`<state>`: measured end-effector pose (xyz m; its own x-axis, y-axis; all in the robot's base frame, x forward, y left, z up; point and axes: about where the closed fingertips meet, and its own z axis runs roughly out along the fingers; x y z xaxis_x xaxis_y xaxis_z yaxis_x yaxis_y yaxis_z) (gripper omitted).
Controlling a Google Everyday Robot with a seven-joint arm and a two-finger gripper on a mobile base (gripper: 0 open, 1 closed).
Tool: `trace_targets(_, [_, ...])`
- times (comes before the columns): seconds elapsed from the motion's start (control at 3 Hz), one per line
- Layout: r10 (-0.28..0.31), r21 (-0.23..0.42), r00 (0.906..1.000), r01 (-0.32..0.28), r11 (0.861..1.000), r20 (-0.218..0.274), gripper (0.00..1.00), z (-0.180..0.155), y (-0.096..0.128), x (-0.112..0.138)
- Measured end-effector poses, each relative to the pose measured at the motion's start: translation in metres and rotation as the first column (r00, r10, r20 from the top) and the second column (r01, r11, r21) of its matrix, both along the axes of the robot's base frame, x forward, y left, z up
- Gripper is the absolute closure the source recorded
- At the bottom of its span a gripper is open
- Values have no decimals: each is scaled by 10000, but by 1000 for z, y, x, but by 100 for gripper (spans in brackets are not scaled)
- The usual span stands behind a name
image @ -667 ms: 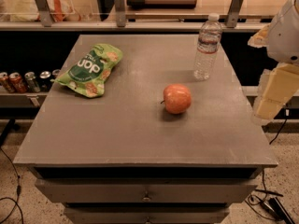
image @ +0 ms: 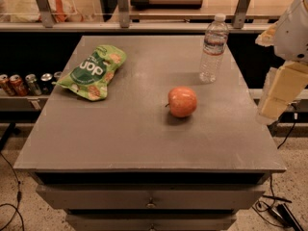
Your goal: Move water bottle near green rice chip bag
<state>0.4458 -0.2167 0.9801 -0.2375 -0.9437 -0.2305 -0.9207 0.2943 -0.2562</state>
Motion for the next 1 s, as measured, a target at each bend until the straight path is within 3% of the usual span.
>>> trace_targets(0.33, [-823, 871, 9965, 807, 9929, 141, 0, -2, -3, 23])
trace_targets(0.67, [-2000, 1731, 9795, 1927, 9659, 255, 0, -8, -5, 51])
trace_targets(1.0, [-3458, 2338, 9374, 3273, 9155, 415, 0, -15, -13, 79])
